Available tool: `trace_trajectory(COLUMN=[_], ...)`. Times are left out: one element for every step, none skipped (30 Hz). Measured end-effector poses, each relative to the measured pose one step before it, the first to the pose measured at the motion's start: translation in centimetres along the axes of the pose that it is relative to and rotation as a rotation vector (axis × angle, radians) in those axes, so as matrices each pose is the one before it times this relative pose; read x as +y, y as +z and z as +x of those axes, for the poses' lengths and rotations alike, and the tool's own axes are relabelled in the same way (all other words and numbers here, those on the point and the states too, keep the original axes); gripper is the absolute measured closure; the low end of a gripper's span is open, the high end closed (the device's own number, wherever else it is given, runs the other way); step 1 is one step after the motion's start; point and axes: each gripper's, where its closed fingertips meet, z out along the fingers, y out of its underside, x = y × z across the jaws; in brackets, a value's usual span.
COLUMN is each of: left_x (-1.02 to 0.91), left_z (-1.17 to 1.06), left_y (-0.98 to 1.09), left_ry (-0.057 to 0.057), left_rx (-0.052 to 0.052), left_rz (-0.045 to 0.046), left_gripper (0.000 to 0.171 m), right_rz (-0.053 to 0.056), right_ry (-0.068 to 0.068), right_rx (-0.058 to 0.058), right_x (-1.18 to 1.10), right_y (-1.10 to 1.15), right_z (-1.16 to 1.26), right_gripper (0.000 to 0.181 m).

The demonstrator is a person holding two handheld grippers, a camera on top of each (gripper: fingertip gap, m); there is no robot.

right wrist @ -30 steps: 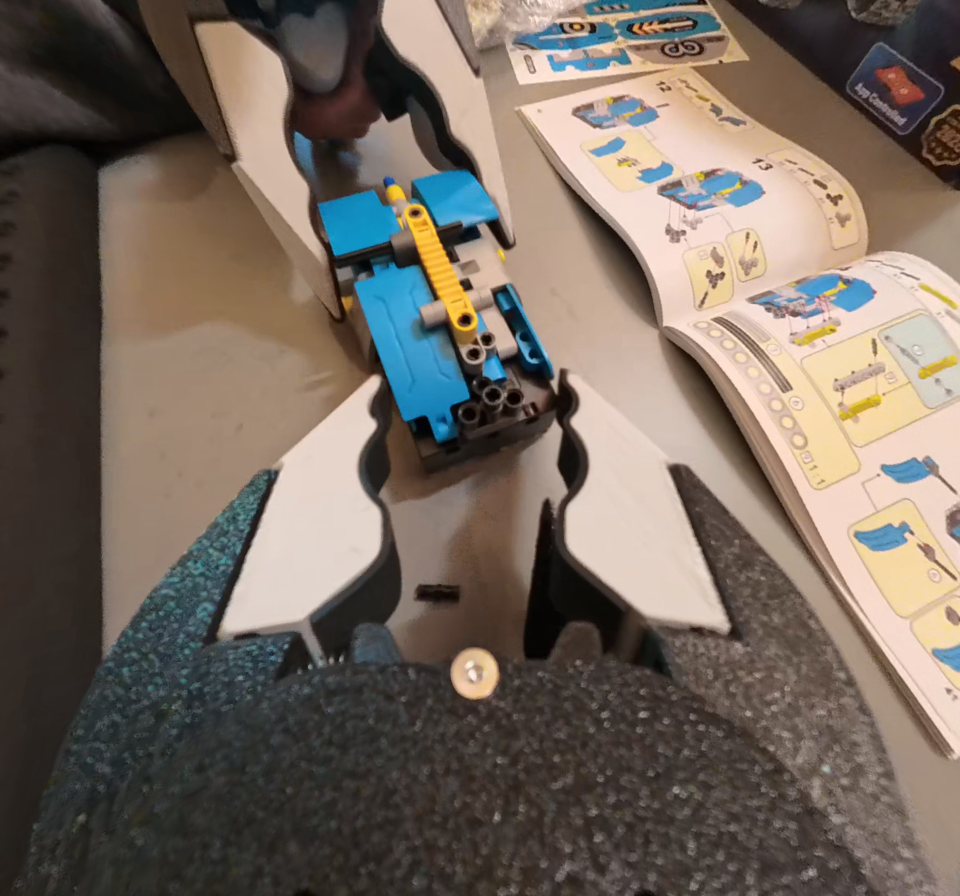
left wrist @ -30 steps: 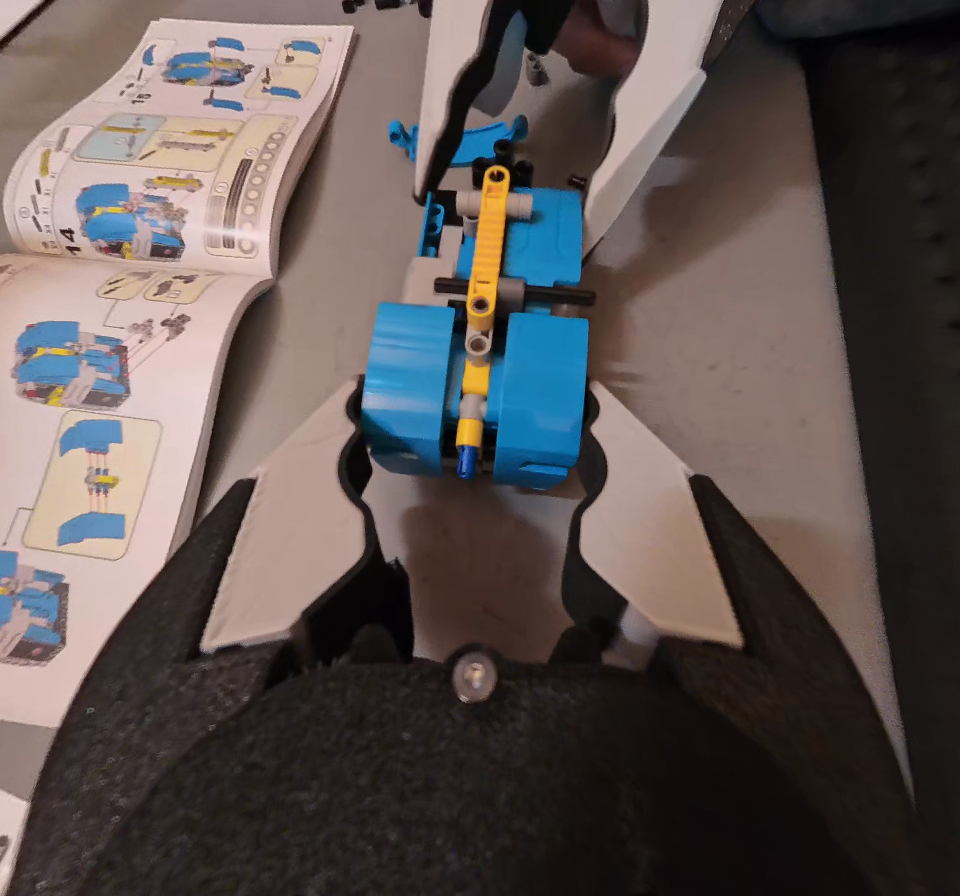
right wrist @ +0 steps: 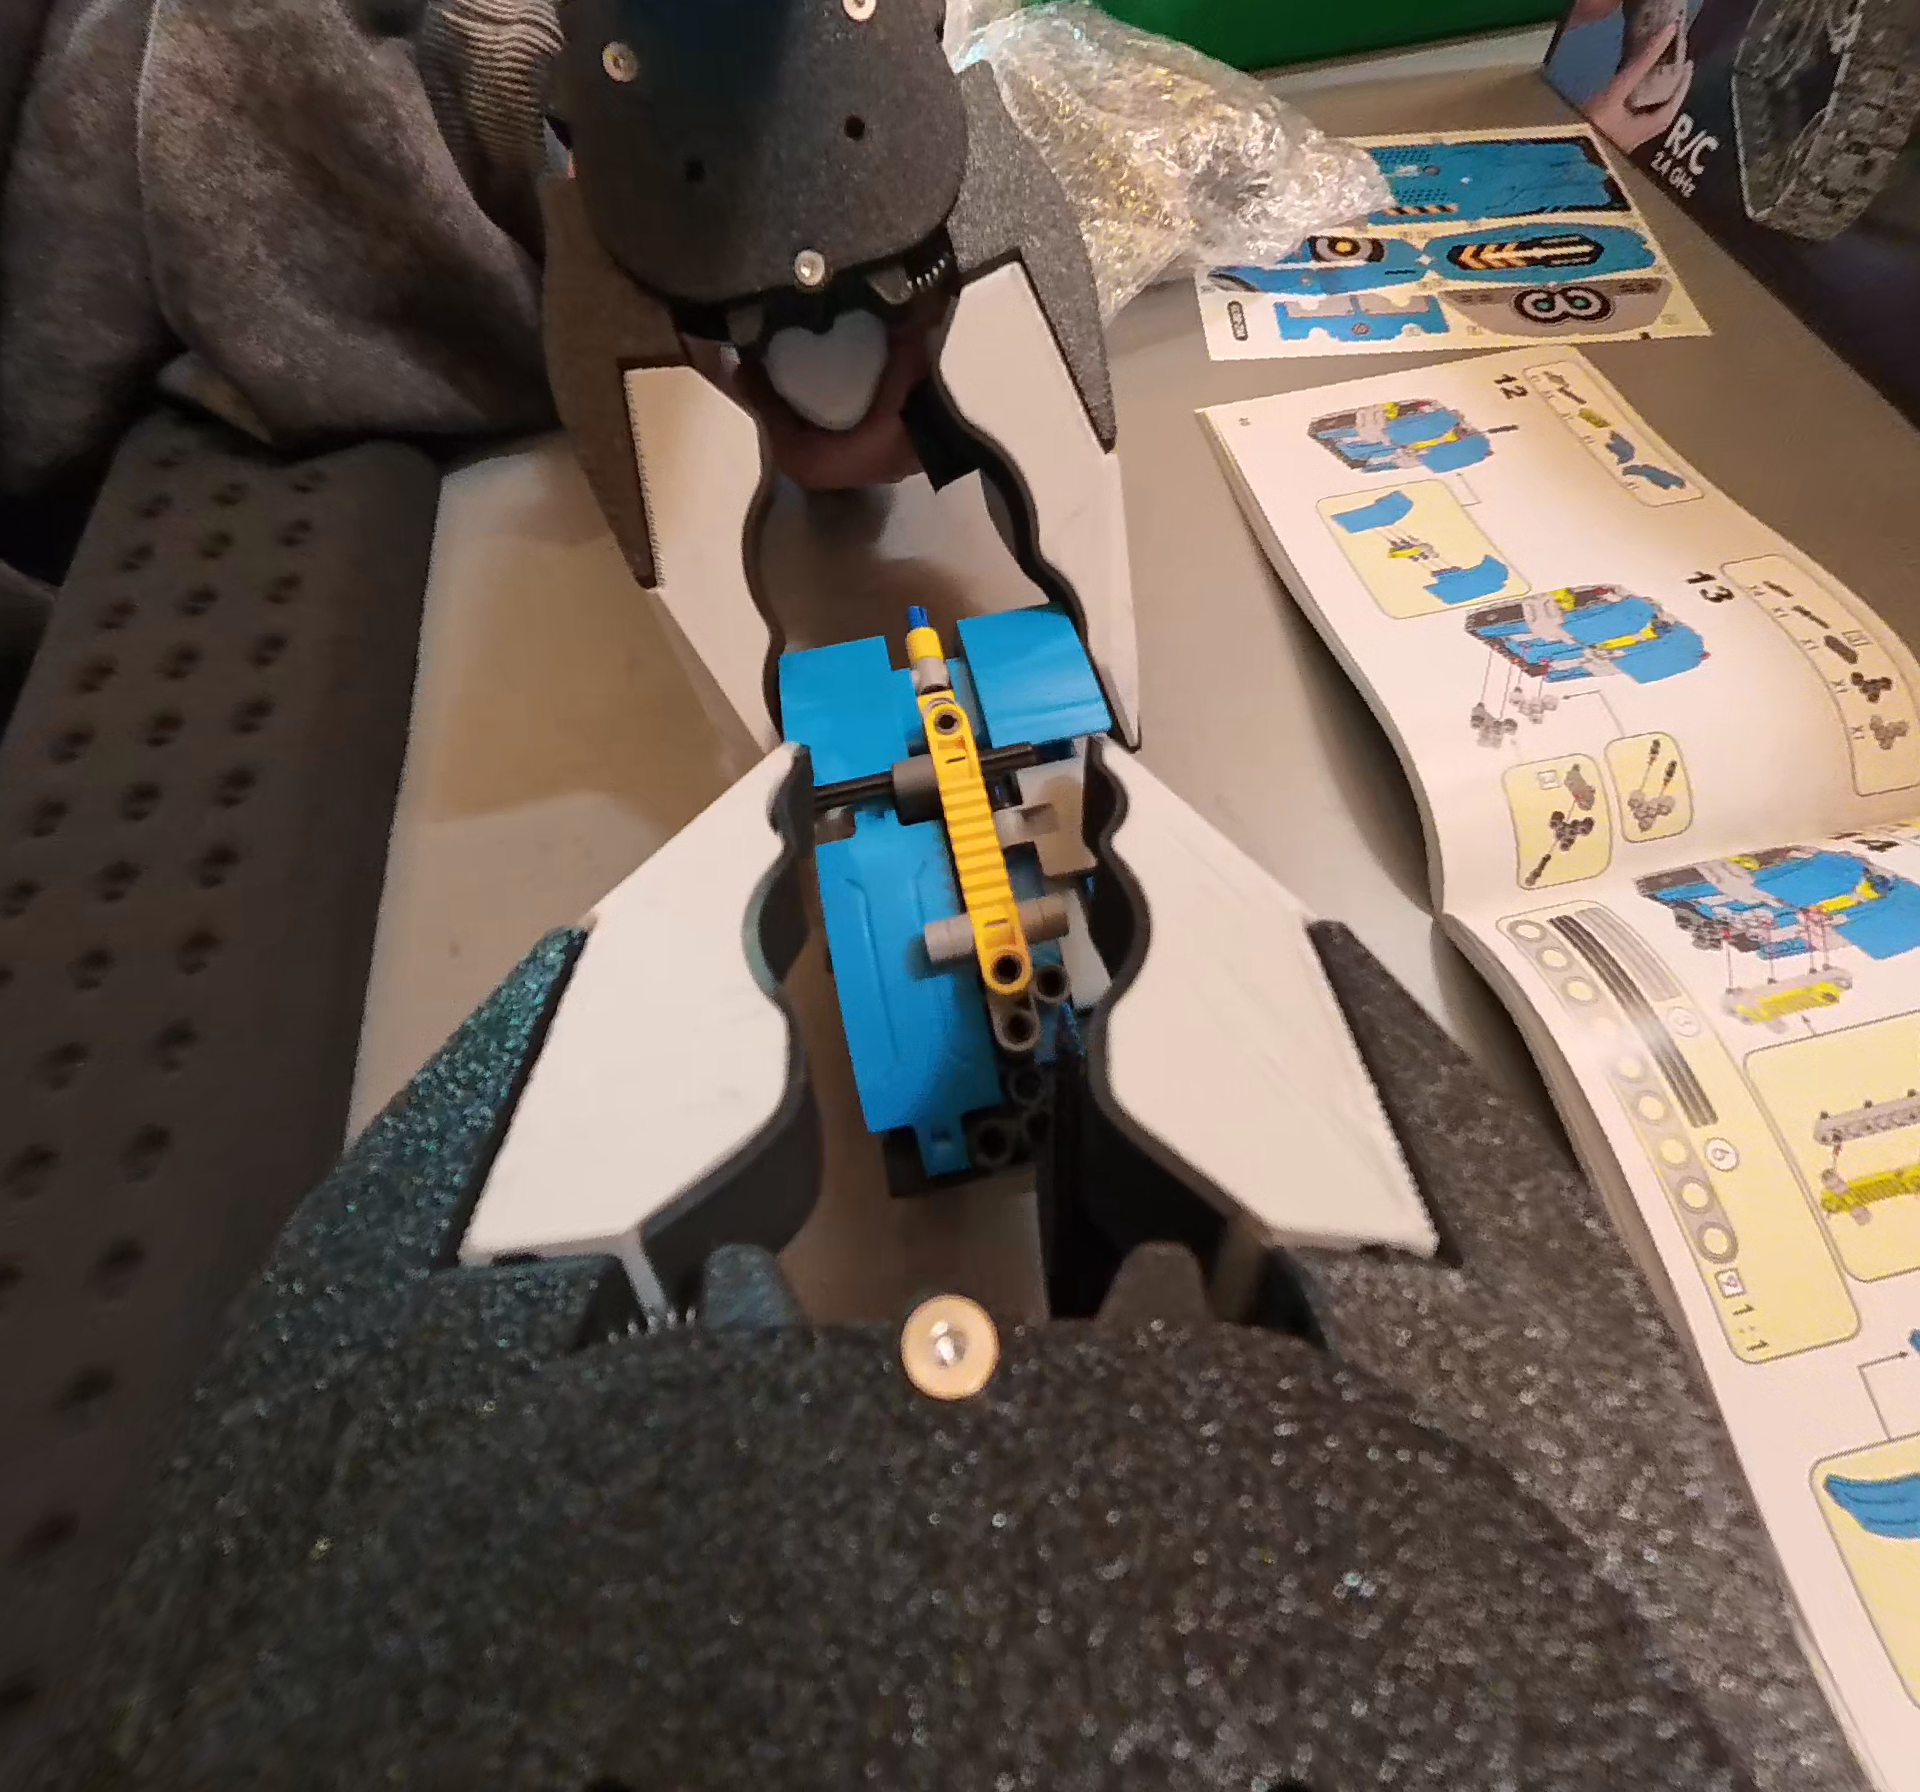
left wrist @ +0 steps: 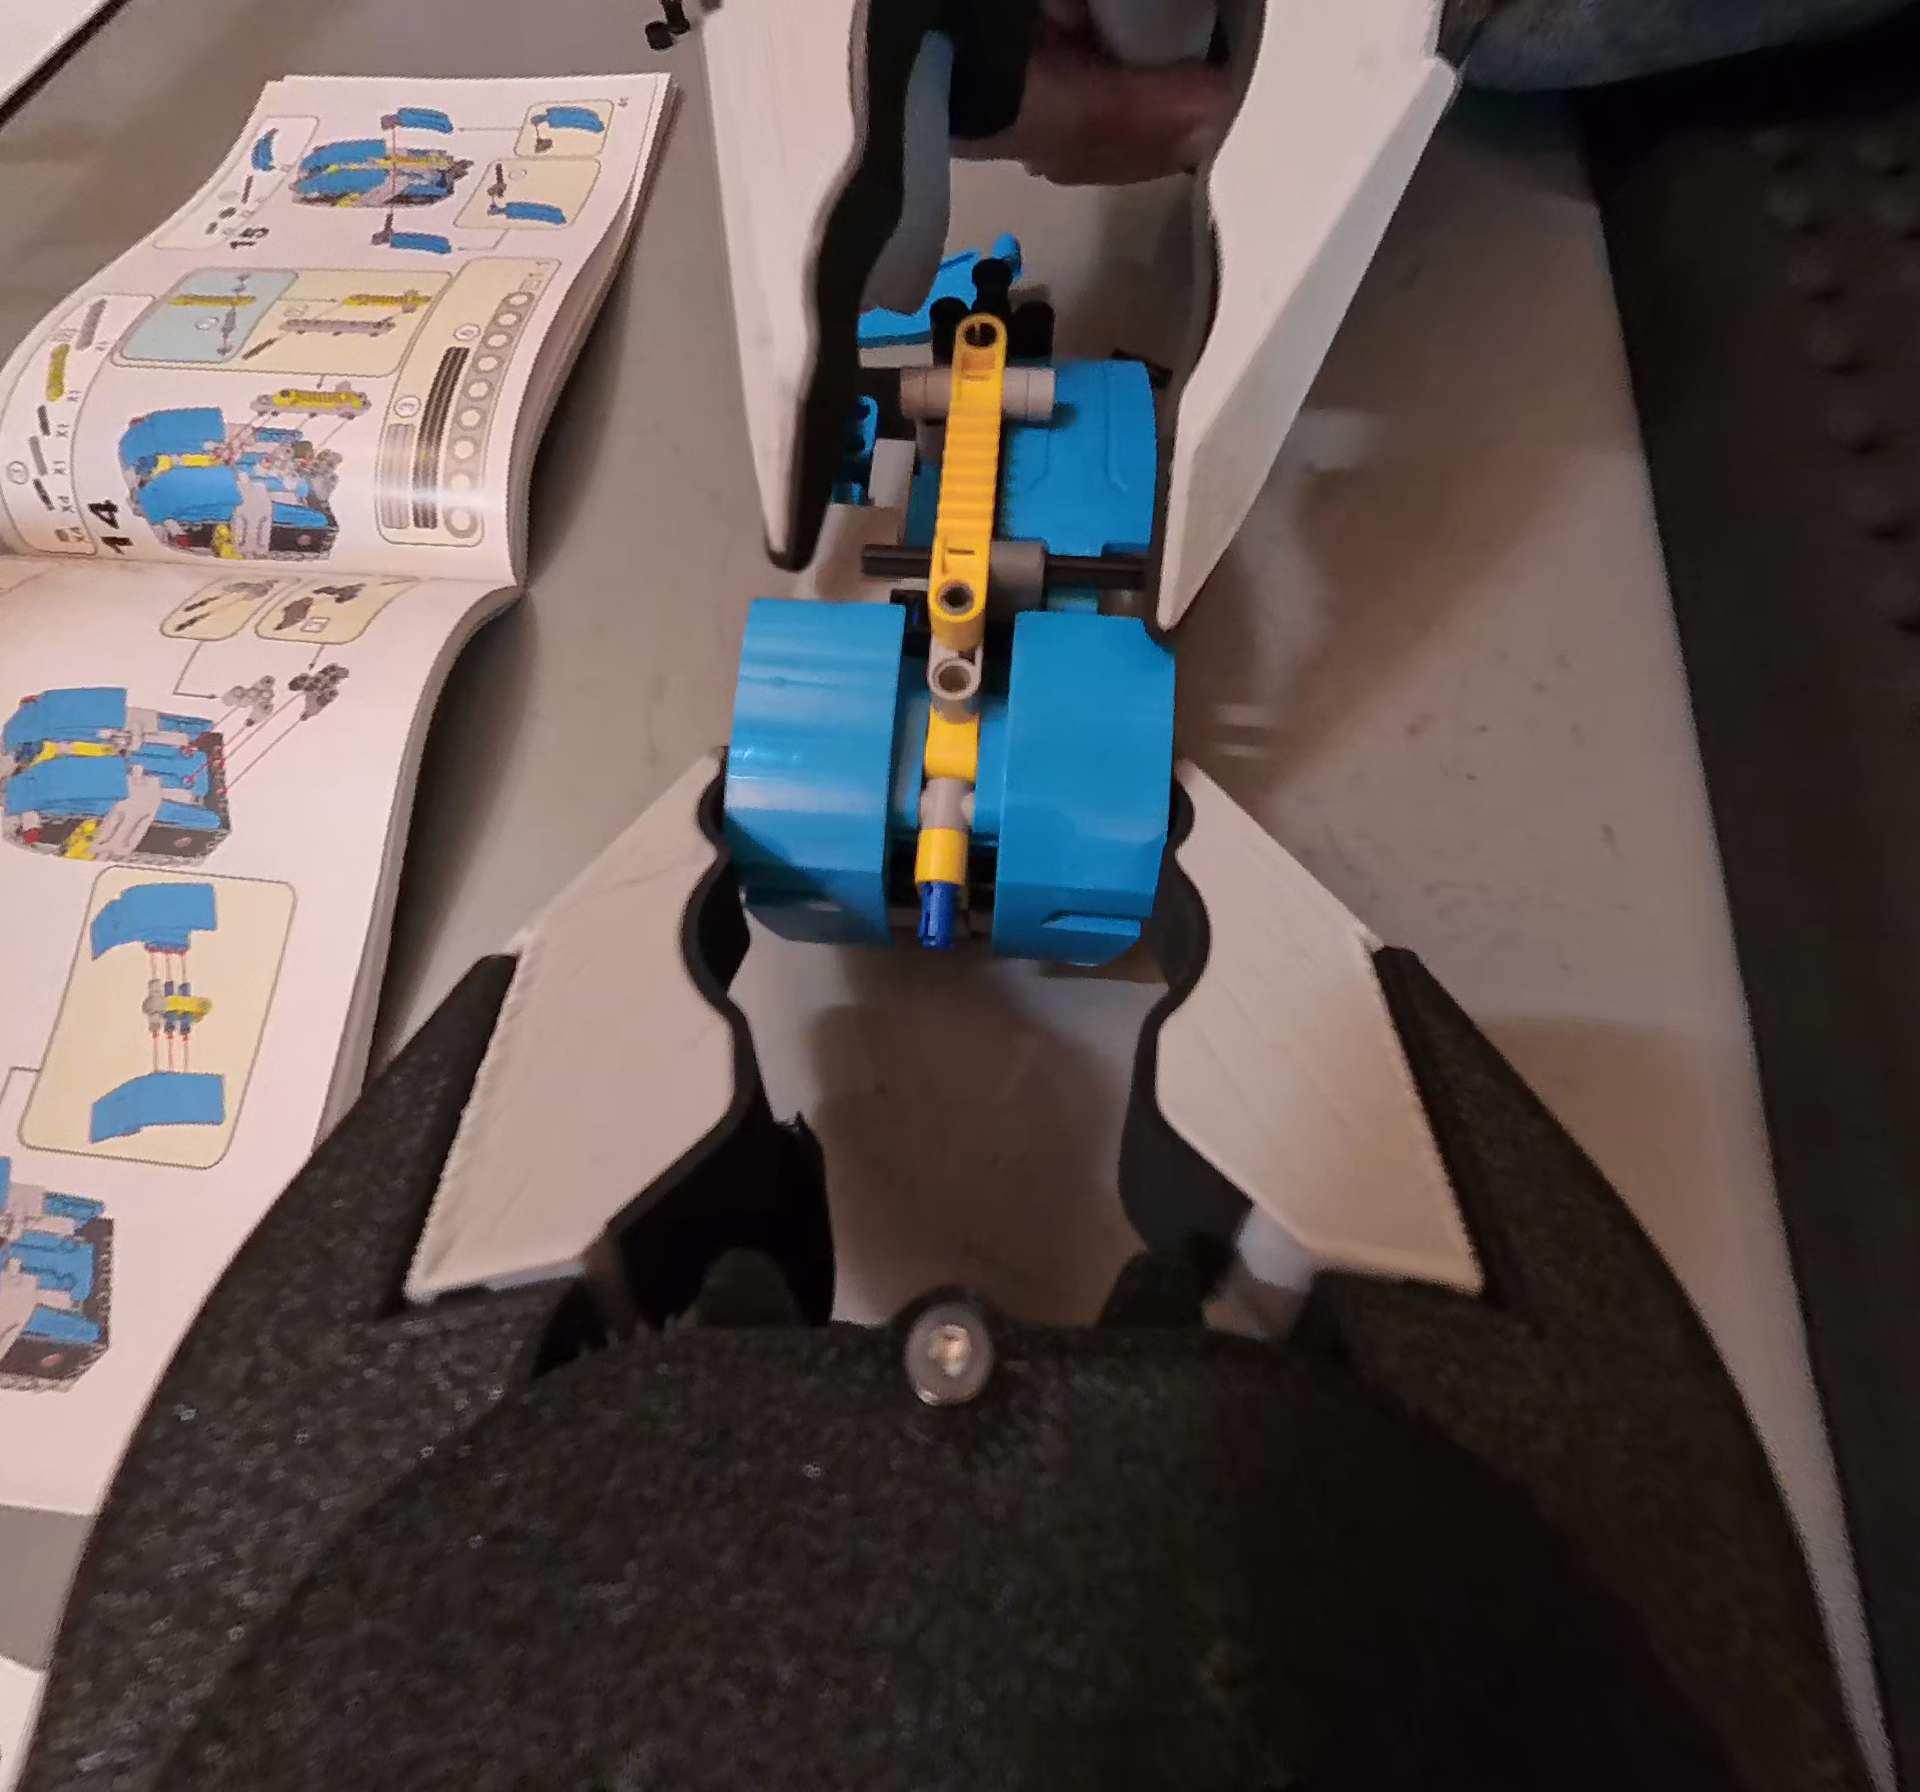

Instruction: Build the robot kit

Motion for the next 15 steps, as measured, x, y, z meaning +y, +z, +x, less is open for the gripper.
trace_trajectory(left_x=[-0.004, 0.003, 0.04, 0.068, 0.029, -0.008, -0.005, 0.006, -0.005, -0.003, 0.013, 0.007, 0.011, -0.009, -0.014], left_z=[0.037, 0.025, -0.007, -0.021, -0.004, -0.005, -0.006, -0.005, -0.009, -0.003, -0.014, -0.003, -0.014, -0.009, -0.01], left_y=[0.031, 0.023, 0.005, -0.008, -0.013, 0.009, 0.007, 0.007, 0.008, 0.006, 0.004, -0.009, 0.005, 0.014, 0.017], left_ry=[0.0017, 0.0001, -0.001, -0.0015, -0.0022, -0.0008, 0.0009, 0.0004, -0.0002, 0.0005, 0.0005, 0.0001, 0.0006, -0.0006, -0.0029], left_rx=[0.0007, 0.0005, 0.0004, 0.0012, 0.0021, 0.0007, -0.0006, -0.0002, 0.0, -0.0007, -0.0015, -0.0009, -0.0014, -0.0008, 0.0007], left_rz=[-0.00102, -0.00101, -0.00208, -0.00258, -0.00044, 0.00019, -0.00012, 0.00013, -0.00003, -0.00028, -0.00037, -0.00011, -0.00024, -0.00027, 0.00022], left_gripper=[0.093, 0.093, 0.093, 0.093, 0.093, 0.093, 0.093, 0.093, 0.093, 0.093, 0.093, 0.093, 0.093, 0.093, 0.093], right_rz=[-0.0024, -0.0054, -0.005, 0.0006, 0.01, 0.0114, 0.0004, -0.0137, -0.0101, -0.0053, -0.0089, -0.0088, -0.0039, -0.0014, 0.0003], right_ry=[0.0024, -0.0007, -0.0052, -0.0093, -0.0111, 0.0011, 0.0066, 0.0075, 0.0041, -0.0015, -0.0077, -0.0133, -0.0115, 0.0023, 0.0125], right_rx=[-0.0073, 0.0024, -0.0061, -0.0259, -0.0311, 0.0004, 0.0049, 0.0014, -0.0058, -0.0086, 0.0049, 0.0238, 0.0241, -0.0015, -0.0072], right_x=[0.042, 0.012, -0.028, -0.066, -0.147, -0.093, 0.119, 0.307, 0.163, 0.004, 0.015, 0.03, -0.016, 0.027, 0.036], right_y=[-0.031, -0.1, -0.18, -0.254, -0.268, -0.217, -0.109, 0.066, 0.142, 0.175, 0.172, 0.099, 0.024, 0.03, 0.001], right_z=[-0.103, -0.023, -0.234, -0.542, -0.592, 0.004, 0.202, 0.197, -0.011, -0.184, -0.078, 0.202, 0.309, 0.029, 0.018], right_gripper=[0.13, 0.13, 0.132, 0.13, 0.12, 0.124, 0.126, 0.125, 0.125, 0.126, 0.127, 0.13, 0.136, 0.136, 0.136])
